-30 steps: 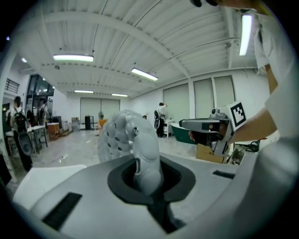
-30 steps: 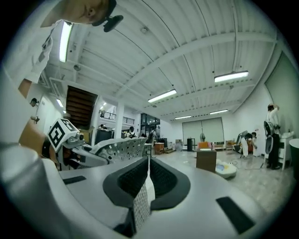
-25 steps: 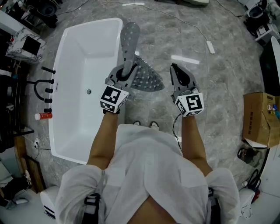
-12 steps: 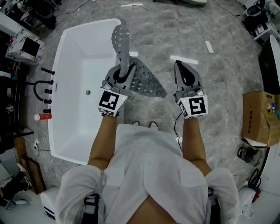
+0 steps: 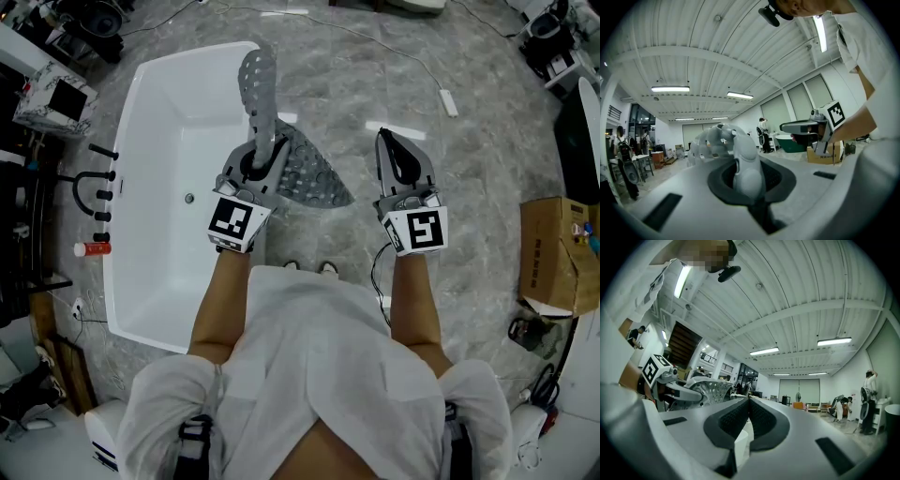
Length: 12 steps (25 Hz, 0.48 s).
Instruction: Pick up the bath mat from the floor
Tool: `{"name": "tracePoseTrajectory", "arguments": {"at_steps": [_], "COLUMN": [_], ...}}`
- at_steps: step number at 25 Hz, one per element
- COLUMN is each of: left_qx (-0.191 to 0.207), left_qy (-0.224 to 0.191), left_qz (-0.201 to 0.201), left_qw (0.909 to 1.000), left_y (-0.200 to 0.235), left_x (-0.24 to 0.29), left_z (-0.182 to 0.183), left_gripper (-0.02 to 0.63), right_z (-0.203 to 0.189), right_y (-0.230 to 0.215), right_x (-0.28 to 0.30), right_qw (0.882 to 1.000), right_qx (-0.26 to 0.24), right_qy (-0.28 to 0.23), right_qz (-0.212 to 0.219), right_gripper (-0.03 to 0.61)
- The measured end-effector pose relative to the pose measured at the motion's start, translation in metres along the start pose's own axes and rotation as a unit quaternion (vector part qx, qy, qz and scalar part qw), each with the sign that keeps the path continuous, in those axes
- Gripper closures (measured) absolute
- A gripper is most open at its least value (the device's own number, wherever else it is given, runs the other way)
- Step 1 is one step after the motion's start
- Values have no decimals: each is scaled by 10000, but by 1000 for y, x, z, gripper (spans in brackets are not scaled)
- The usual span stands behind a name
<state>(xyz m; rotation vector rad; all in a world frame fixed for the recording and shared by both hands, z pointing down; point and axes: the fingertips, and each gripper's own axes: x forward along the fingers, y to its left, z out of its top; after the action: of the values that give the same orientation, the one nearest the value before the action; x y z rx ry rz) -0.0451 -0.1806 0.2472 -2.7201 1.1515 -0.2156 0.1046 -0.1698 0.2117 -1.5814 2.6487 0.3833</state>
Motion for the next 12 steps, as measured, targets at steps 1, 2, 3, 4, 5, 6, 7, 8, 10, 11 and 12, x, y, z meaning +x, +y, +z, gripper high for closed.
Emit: {"name": "tracePoseTrajectory", "arguments": {"at_steps": [1, 2, 3, 4, 5, 6, 7, 8, 10, 11, 12], "left_qx": [3, 7, 12, 16, 20, 24, 28, 33, 41, 43, 45], "left_qy": [-14, -23, -28, -31, -34, -37, -40, -41, -38, -36, -35], "left_qz": [12, 25, 37, 48, 57, 66, 74, 80, 83, 84, 85], "left_qw": [10000, 10000, 10000, 10000, 10000, 10000, 10000, 10000, 9999, 9999, 9999], "left_y": [0, 0, 1, 2, 3, 3, 3, 2, 0, -1, -1], "left_x": [0, 0, 0, 0, -1, -1, -1, -1, -1, -1, -2], "left_z": [1, 1, 1, 2, 2, 3, 3, 3, 3, 2, 3], "left_gripper": [589, 589, 589, 589, 589, 589, 590, 589, 589, 589, 589], "right_z": [0, -1, -1, -1, 0, 1, 1, 2, 2, 2, 3], "right_y": [-1, -1, 0, 0, 1, 1, 0, 0, -2, -2, -2], "right_x": [-1, -1, -2, -1, -1, -2, -2, -3, -6, -7, -7], "right_qw": [10000, 10000, 10000, 10000, 10000, 10000, 10000, 10000, 10000, 10000, 10000], "right_qx": [3, 6, 4, -3, -10, -18, -27, -37, -59, -70, -81], "right_qy": [-1, 0, 2, 6, 10, 11, 7, 1, -3, -2, -5], "right_qz": [-3, -7, -9, -8, -7, -7, -8, -10, -17, -20, -20], "right_gripper": [552, 552, 552, 552, 552, 552, 552, 552, 552, 552, 552]}}
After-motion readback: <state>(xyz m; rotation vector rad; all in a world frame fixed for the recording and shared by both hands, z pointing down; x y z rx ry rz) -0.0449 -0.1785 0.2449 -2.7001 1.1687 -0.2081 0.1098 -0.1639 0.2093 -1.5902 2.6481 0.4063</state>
